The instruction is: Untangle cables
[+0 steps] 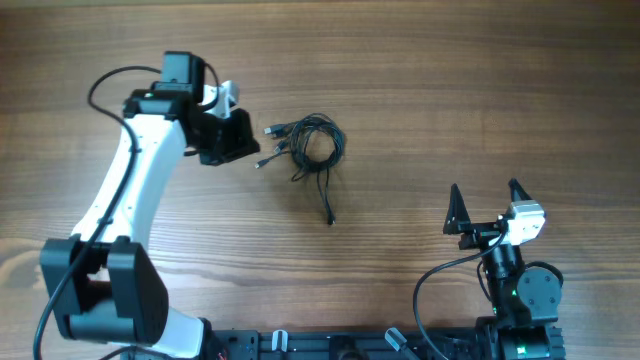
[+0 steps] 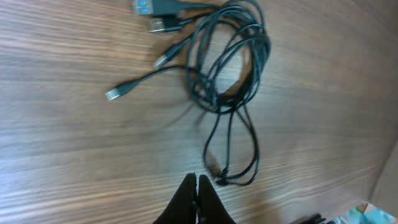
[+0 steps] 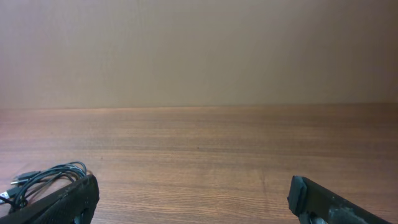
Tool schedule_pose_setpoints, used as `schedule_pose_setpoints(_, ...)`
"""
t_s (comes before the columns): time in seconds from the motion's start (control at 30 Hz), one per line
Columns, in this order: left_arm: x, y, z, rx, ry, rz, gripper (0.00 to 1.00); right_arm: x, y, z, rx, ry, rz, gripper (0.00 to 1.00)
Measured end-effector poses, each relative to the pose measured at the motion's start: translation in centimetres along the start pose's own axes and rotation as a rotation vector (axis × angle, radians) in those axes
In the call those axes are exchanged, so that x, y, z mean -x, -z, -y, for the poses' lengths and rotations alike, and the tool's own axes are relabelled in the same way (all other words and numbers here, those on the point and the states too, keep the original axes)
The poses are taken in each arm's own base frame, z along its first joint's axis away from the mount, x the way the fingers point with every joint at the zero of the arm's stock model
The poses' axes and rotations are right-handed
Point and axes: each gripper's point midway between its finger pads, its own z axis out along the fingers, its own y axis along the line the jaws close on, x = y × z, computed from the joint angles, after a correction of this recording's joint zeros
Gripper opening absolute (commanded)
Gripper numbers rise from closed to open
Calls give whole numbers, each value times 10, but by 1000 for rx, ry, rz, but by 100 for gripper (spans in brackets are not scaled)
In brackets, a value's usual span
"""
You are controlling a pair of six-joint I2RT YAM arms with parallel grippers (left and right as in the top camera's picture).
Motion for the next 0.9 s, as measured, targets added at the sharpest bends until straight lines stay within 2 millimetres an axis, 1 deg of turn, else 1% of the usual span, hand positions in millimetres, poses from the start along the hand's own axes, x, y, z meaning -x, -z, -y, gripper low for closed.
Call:
schedule_pose_setpoints(0.03,1,-3,4,-2,-6,4,5,0,0,0,0,0,0,99)
schedule_pose_setpoints(0.07,2,-8,8,6,-4,9,11,0,0,0,0,0,0,100)
schedule_pose_setpoints(0.13,2,-16,14,26,-5,16,29,0,0,0,0,0,0,100)
schedule_pose_setpoints(0.17,2,-21,16,44,2,21,36,0,0,0,0,0,0,100)
schedule_pose_setpoints(0.2,1,-26,18,64,18,25,39,0,0,0,0,0,0,100)
schedule_pose_setpoints(0.23,1,-30,18,79,17,25,45,0,0,0,0,0,0,100)
schedule_pose_setpoints(0.27,0,-33,19,94,24,27,54,0,0,0,0,0,0,100)
schedule_pose_setpoints(0.37,1,-48,22,138,38,43,58,0,0,0,0,0,0,100)
schedule_pose_setpoints(0.47,4,-59,28,155,21,67,58,0,0,0,0,0,0,100)
schedule_pose_setpoints(0.57,4,-74,31,174,17,70,59,0,0,0,0,0,0,100)
schedule_pose_setpoints(0.67,1,-85,27,224,35,75,59,0,0,0,0,0,0,100)
schedule_pose_setpoints(0.9,8,-99,14,303,52,113,57,0,0,0,0,0,0,100)
